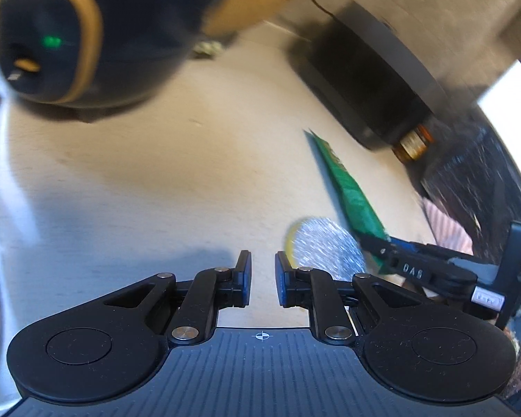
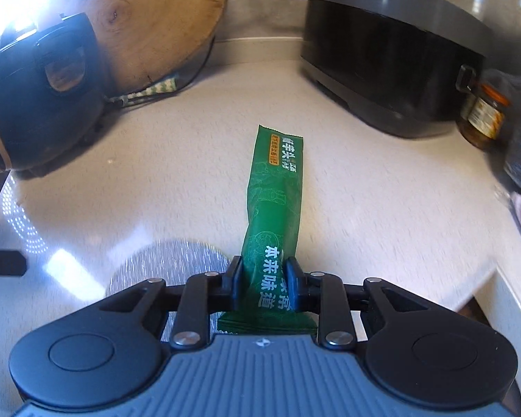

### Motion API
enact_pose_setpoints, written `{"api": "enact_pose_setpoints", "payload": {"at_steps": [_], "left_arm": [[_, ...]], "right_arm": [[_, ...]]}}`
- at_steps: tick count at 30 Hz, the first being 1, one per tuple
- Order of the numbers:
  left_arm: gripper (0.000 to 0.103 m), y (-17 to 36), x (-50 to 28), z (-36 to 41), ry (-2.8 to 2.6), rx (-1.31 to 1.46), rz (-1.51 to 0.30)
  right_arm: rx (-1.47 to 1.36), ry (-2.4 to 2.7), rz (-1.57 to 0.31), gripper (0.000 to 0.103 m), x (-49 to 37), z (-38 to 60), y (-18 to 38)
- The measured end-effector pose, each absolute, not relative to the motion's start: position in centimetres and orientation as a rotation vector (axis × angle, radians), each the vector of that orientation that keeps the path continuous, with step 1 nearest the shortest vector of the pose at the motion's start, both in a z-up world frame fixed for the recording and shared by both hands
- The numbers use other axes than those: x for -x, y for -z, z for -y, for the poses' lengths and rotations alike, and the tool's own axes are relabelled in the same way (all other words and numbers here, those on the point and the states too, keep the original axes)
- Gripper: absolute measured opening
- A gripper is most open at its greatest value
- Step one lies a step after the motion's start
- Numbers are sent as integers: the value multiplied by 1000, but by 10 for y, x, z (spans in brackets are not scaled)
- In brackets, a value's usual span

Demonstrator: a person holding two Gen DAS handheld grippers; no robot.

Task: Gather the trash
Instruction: 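Grasp the silver scrubber edge with the left gripper while the right holds the packet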

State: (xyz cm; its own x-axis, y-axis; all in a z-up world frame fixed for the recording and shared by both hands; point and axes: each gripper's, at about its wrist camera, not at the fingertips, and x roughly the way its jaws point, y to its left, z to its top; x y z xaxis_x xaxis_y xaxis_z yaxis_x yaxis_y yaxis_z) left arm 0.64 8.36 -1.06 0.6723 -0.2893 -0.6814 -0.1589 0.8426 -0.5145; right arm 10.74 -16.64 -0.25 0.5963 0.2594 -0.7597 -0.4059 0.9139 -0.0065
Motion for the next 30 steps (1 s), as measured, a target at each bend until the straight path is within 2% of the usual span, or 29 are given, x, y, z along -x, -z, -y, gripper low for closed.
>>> {"api": "enact_pose_setpoints", "payload": {"at_steps": [9,14,23,26,30], "left_arm": [[17,12,-35,-49,166,460,-899],[17,9,-40,-42,145,397,-899],[17,8,-36,-54,77,353,-885],[17,8,-35,-57,69,359,-883],[17,9,-34,-58,64,362,-881]], "right_arm": [[167,-321,-828,34,-88,179,-7],[168,-331,-834,35,-85,168,0],[200,-460,-803,35,-68,139,-7],[200,-450,-779,43,-70,136,-11],[222,-466,-795,43,-70,125,-2]]}}
